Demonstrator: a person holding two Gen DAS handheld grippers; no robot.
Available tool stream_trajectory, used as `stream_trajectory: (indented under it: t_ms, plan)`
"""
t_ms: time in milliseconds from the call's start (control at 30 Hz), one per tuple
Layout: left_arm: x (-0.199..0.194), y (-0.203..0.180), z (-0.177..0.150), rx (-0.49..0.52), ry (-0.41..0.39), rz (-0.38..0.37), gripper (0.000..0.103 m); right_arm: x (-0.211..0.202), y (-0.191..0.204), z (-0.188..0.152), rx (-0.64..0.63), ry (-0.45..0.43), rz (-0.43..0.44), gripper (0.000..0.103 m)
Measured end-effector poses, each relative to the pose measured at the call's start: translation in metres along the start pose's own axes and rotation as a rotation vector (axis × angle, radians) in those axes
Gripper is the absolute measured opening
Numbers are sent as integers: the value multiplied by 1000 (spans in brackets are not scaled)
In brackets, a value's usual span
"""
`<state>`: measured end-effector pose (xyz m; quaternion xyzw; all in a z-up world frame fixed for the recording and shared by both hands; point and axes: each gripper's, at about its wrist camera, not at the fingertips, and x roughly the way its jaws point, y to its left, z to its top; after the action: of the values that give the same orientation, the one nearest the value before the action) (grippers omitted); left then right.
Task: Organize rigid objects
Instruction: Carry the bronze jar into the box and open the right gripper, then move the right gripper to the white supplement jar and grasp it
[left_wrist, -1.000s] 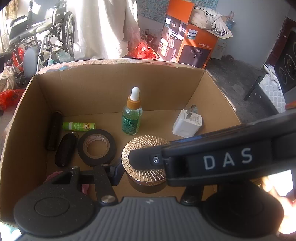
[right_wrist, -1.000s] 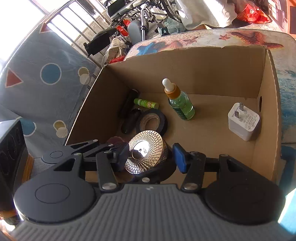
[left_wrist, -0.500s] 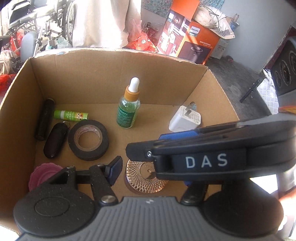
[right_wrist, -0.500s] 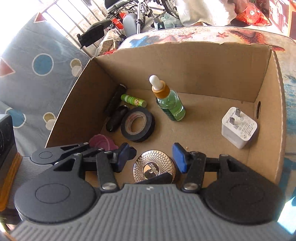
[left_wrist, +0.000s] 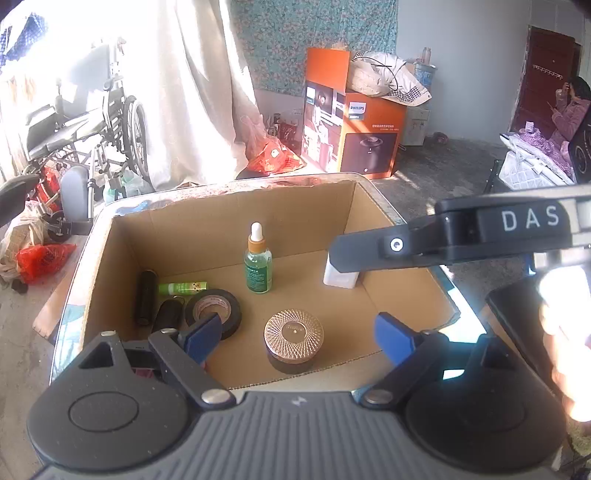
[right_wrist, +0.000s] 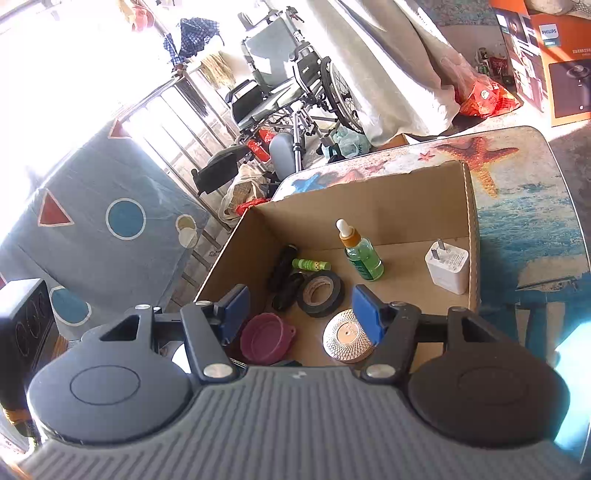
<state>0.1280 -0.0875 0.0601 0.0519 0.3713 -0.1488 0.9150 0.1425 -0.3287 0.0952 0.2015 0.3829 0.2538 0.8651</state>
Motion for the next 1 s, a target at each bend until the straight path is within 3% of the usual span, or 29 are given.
stream_trajectory:
  t_ms: [200,500,733,1000]
  plan:
    - [-34,-4,-15,47,-58,59,92,-37,15,-29,40,-62,37,63]
    - [-62,15,-48,13,-52,90,92,-48,48,-62,58,-77,81,65]
    - [-84,47,-87,-22,-97,175,94,-22,71,-76,67,-22,122,65]
    - [-48,87,-104,-104,-21,175,94,44,88,-81,108,72,149,65]
